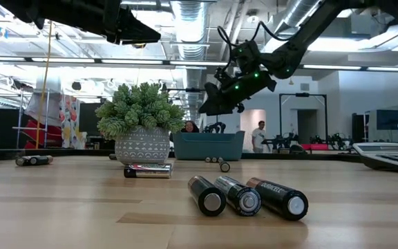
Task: Sort batteries
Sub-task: Put the black battery into the blue bin
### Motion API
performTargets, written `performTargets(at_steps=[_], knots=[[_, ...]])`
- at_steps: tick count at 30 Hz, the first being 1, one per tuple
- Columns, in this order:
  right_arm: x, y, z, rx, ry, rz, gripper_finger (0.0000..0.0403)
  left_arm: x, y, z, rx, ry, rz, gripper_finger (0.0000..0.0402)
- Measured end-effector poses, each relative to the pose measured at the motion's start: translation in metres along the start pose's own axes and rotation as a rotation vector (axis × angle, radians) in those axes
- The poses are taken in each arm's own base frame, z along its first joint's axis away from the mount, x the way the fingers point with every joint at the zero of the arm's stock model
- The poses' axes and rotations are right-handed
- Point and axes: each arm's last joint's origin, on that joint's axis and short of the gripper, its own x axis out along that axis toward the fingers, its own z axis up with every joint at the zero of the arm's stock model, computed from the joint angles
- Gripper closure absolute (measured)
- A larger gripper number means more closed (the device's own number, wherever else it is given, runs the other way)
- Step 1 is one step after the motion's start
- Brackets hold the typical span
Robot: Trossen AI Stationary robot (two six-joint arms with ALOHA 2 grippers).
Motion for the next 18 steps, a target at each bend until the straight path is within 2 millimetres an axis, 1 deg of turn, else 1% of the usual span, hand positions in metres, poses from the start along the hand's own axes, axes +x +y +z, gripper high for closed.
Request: performTargets(at_steps=[2, 6, 13, 15, 18], knots=[[-0.005, 0.004, 0.006, -0.027, -0.01, 0.023, 0.017, 0.0, 0.0, 0.0, 0.0, 0.0, 0.0, 0.021], [-0.022, 0.017, 0.022, -0.084, -0.016, 0.061, 0.0172, 0.0, 0.0, 0.0, 0.001, 0.003, -0.001, 0.021], [-0.061, 0.05, 0.048, -0.16, -0.015, 0.144, 0.0177, 0.0, 0.0, -0.001, 0.005, 0.006, -0.002, 0.021], [-0.07, 0.062, 0.046, -0.172, -0.012, 0.177, 0.0177, 0.0, 0.0, -0.001, 0.004, 0.005, -0.002, 0.021], [-0.082, 0.081, 0.036, -0.179, 0.034, 0.232, 0.0177, 0.0, 0.0, -0.001, -0.004, 0.008, -0.003, 0.021]])
